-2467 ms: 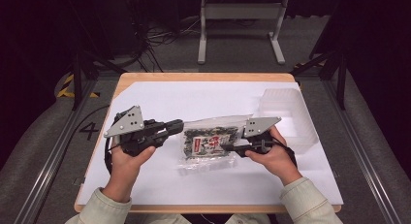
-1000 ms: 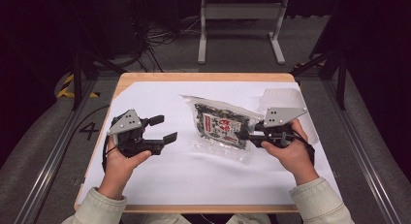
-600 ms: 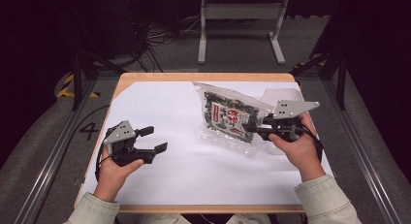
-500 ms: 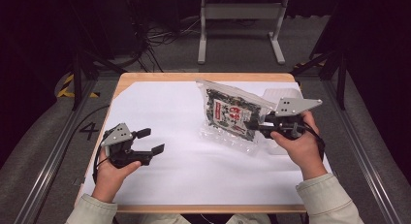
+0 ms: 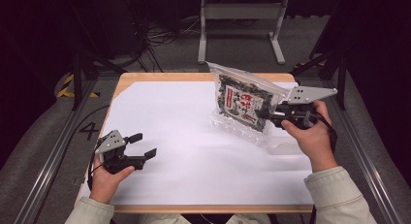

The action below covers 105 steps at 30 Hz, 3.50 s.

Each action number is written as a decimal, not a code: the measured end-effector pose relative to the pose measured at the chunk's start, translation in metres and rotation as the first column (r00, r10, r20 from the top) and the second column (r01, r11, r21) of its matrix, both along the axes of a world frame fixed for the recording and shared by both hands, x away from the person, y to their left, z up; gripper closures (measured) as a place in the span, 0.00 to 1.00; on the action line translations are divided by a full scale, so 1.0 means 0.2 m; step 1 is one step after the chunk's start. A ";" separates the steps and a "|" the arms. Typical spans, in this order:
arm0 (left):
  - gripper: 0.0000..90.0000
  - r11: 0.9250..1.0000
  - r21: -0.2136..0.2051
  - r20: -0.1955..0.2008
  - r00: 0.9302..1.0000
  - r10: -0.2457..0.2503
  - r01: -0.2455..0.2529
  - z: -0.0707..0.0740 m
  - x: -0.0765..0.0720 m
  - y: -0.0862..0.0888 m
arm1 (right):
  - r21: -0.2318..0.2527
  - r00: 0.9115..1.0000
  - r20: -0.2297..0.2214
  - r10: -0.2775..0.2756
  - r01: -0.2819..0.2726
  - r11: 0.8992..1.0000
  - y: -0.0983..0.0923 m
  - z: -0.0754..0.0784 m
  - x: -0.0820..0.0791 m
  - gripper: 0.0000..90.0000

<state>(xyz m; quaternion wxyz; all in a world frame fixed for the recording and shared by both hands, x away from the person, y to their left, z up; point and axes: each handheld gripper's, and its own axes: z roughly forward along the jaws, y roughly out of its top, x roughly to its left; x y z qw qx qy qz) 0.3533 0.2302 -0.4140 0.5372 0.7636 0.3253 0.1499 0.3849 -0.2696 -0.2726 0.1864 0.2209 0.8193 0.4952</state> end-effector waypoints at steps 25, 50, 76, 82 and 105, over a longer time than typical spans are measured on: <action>0.20 0.999 -0.050 -0.012 1.000 0.021 -0.021 -0.07 0.03 0.05 | -0.003 0.988 0.017 -0.155 0.155 0.988 -0.20 0.09 0.07 0.84; 0.20 0.998 -0.067 -0.014 1.000 0.004 -0.005 -0.07 0.03 0.05 | 0.010 0.949 0.008 -0.314 0.314 0.949 -0.39 0.06 0.10 0.84; 0.20 0.997 -0.071 -0.012 1.000 0.002 -0.003 -0.07 0.03 0.04 | 0.012 0.918 -0.027 -0.395 0.395 0.918 -0.53 -0.07 0.07 0.85; 0.20 0.998 -0.069 -0.015 1.000 0.003 -0.004 -0.07 0.03 0.04 | -0.002 0.911 -0.035 -0.411 0.412 0.911 -0.55 -0.10 0.07 0.84; 0.20 0.998 -0.063 -0.013 1.000 0.012 -0.013 -0.07 0.03 0.05 | -0.030 0.897 -0.073 -0.435 0.434 0.900 -0.56 -0.25 0.10 0.84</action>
